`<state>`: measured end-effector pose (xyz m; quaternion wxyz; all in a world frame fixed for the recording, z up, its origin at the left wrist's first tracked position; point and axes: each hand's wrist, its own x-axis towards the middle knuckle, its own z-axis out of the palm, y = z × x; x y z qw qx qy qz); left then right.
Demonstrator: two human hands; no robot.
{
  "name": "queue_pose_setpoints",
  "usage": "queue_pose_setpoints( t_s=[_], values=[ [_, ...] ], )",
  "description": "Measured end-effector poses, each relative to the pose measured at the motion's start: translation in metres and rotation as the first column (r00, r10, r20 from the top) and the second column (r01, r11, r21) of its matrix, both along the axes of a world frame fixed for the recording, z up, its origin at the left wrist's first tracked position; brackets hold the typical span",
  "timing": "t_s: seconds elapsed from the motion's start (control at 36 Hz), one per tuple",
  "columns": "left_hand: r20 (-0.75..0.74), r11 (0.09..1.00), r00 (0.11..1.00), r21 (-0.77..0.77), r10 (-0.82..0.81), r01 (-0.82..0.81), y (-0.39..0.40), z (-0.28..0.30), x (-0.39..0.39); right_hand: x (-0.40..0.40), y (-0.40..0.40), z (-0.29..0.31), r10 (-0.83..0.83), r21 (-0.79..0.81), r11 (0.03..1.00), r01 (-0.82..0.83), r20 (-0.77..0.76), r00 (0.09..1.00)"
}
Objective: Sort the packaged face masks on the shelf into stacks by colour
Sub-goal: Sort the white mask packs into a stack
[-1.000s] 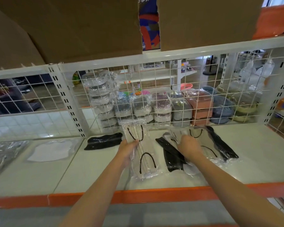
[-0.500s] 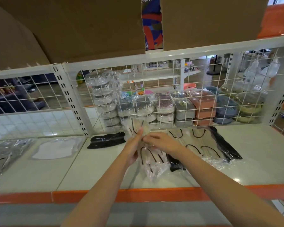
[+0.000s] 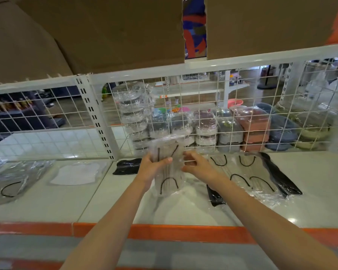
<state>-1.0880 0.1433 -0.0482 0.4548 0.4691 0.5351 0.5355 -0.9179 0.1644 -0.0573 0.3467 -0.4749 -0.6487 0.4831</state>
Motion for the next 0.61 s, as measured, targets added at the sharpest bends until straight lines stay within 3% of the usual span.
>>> queue_pose_setpoints(
  t_s=[0.11,0.17,0.22,0.28,0.39,0.53,0.61],
  values=[
    [0.051,0.993,0.992,-0.031,0.115,-0.114,0.005,-0.003,0.001,-0.002,-0.001,-0.003,0.052,0.007,0.999,-0.052,0.071,0.996],
    [0.275,0.98,0.941,-0.087,0.195,-0.178,0.009,0.001,-0.002,-0.002,0.002,-0.006,-0.006,-0.002,1.0,0.006,0.078,0.997],
    [0.556,0.976,0.802,-0.149,0.216,-0.16,0.012,0.009,-0.005,0.0,0.006,-0.007,-0.088,-0.096,0.991,0.091,0.041,0.995],
    [0.667,0.976,0.715,-0.176,0.212,-0.125,0.015,0.016,-0.008,0.001,0.008,-0.008,-0.148,-0.204,0.968,0.149,0.02,0.989],
    [0.714,0.98,0.673,-0.167,0.194,-0.105,0.017,0.022,-0.007,0.002,0.009,-0.005,-0.211,-0.403,0.913,0.069,-0.32,0.924],
    [0.708,0.987,0.689,-0.088,0.155,-0.132,0.018,0.031,-0.015,-0.011,0.006,0.011,-0.186,-0.308,0.95,0.061,-0.398,0.898],
    [0.56,0.972,0.809,0.029,0.178,-0.233,0.018,0.034,-0.04,-0.005,0.011,0.019,-0.245,-0.198,0.964,0.178,-0.396,0.885]
  ],
)
